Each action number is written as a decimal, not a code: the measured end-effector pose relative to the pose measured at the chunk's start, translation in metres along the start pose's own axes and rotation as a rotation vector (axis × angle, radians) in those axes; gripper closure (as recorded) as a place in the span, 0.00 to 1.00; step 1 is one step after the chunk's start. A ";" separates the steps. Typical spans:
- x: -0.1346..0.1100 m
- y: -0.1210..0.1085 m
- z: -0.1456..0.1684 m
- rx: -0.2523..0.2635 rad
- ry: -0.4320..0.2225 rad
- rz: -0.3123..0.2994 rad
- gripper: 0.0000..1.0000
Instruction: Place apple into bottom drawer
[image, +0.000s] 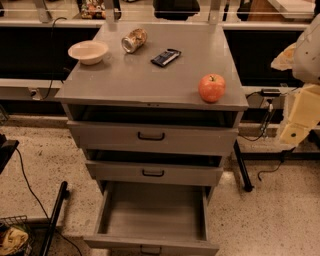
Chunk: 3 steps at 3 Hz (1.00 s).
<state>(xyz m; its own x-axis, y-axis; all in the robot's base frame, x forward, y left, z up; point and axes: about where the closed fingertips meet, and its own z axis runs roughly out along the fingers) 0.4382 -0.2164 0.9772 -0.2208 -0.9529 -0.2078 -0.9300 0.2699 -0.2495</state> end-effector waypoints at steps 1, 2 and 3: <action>0.000 0.000 0.000 0.000 0.000 0.000 0.00; -0.012 -0.033 0.013 0.042 -0.060 0.002 0.00; -0.033 -0.085 0.036 0.085 -0.151 0.036 0.00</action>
Offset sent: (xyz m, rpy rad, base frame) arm 0.0971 0.0086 -0.0068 0.1232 -0.1317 0.0112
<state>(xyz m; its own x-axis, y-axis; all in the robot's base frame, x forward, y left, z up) 0.5351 -0.2027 0.9709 -0.2011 -0.9126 -0.3560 -0.8927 0.3203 -0.3170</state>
